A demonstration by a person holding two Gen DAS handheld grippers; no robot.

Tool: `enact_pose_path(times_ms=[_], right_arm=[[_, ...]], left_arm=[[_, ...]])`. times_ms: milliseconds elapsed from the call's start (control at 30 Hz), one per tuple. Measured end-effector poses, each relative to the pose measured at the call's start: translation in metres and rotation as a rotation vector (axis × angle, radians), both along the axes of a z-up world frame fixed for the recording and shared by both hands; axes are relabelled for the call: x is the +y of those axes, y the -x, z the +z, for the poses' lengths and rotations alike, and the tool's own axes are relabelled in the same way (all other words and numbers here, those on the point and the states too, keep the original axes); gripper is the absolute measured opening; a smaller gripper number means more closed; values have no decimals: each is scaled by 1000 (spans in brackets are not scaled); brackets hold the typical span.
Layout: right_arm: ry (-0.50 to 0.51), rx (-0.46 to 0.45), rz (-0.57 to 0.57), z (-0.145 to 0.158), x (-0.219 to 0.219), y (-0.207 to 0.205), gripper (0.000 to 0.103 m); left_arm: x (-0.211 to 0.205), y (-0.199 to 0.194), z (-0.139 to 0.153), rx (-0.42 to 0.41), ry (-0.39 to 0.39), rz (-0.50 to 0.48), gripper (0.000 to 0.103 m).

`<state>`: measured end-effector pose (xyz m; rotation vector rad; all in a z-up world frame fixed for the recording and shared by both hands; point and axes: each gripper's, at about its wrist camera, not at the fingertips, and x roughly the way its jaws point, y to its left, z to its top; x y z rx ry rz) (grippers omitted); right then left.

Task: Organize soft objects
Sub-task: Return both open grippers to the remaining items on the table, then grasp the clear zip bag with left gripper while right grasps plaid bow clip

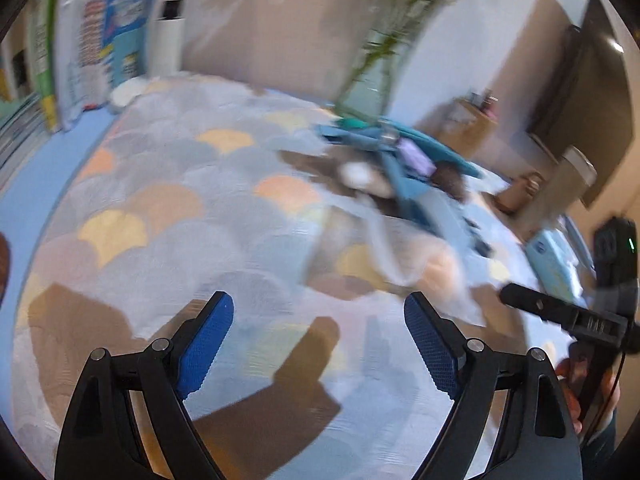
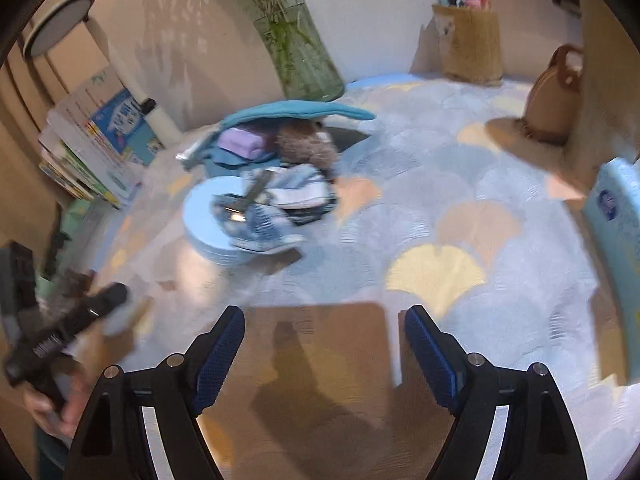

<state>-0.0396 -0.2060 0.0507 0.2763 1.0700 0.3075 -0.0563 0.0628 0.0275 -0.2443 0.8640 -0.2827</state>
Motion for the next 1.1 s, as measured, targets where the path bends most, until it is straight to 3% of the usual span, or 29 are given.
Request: enact_pose_path(times_ms=[100,233,333,533,567,600,667,733,867,1000,1100], right_arm=[[-135,34,19,7,4,-9,81],[-149,41,26,13,18,-26,81],[-149,45,-15,12,22,-42,81],[-275,133,-104,-10,8,-73,80],[-281,141,-96,-13,10,-75,74],[-277,147,-82,-16,14,-77,62],[-286,134,-60,-17,18,-75,53],[-250,93,-68,-11,16,-69,42],[-150,39,-78,-2,3,-55,35],[-21,19,-110,-1,-6,-39,35],[7,13,-122,-8,-16,-33,35]], left_arm=[[-32,6,8,-25,-32,-89,86],[-72,9,13,-63,-115,-176,87],[-94,1,11,-71,-185,-189,87],[-111,-22,1,-36,-243,-185,86],[-109,-24,-1,-28,-255,-177,84],[-104,-25,-3,-16,-264,-169,78],[-88,-25,-5,-4,-263,-150,77],[-65,-22,-3,-1,-241,-116,77],[-23,-24,0,9,-240,-14,77],[-7,-27,5,16,-190,-2,77],[-21,-34,9,-1,-206,-30,77]])
